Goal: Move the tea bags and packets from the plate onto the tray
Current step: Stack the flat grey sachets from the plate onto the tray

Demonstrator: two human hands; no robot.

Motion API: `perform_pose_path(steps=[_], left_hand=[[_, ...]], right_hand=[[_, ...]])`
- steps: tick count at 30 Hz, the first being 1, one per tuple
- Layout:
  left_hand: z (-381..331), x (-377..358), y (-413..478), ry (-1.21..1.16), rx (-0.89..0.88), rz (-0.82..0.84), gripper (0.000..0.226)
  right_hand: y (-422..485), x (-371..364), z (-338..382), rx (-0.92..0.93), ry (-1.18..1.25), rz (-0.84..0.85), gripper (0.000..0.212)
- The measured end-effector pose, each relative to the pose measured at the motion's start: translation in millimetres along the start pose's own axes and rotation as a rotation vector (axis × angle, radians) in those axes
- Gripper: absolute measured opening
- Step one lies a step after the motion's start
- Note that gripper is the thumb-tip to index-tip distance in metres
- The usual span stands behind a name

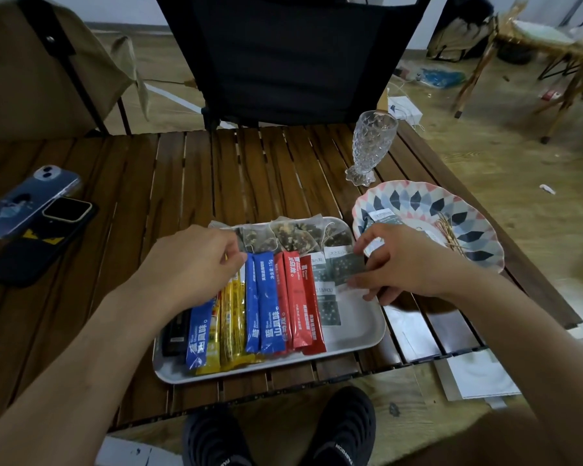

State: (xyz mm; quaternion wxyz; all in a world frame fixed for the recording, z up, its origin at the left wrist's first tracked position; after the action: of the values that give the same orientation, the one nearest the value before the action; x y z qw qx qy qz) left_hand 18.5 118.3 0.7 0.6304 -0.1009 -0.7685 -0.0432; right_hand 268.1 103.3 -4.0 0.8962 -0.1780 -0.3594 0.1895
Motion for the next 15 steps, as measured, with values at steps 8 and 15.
perform_pose_path(steps=[8,15], left_hand=[[-2,3,-2,-0.02,-0.007,0.005,0.023],[0,1,-1,-0.036,-0.009,0.011,0.024]], right_hand=[[-3,-42,-16,-0.115,-0.056,0.258,0.036],[5,-65,-27,-0.163,-0.113,0.321,0.026]])
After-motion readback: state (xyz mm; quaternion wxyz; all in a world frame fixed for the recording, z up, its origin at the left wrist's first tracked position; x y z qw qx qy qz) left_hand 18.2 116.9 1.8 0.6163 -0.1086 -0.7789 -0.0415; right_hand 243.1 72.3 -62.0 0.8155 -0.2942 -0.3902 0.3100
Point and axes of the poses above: each hand's wrist, its own y-axis towards the middle knuckle, its own x-axis out of the back of the hand, z = x × y, the point moved 10 cm from there along y, towards the middle knuckle, and after that the axes turned 1 degree about x, right-handed, at the moved point
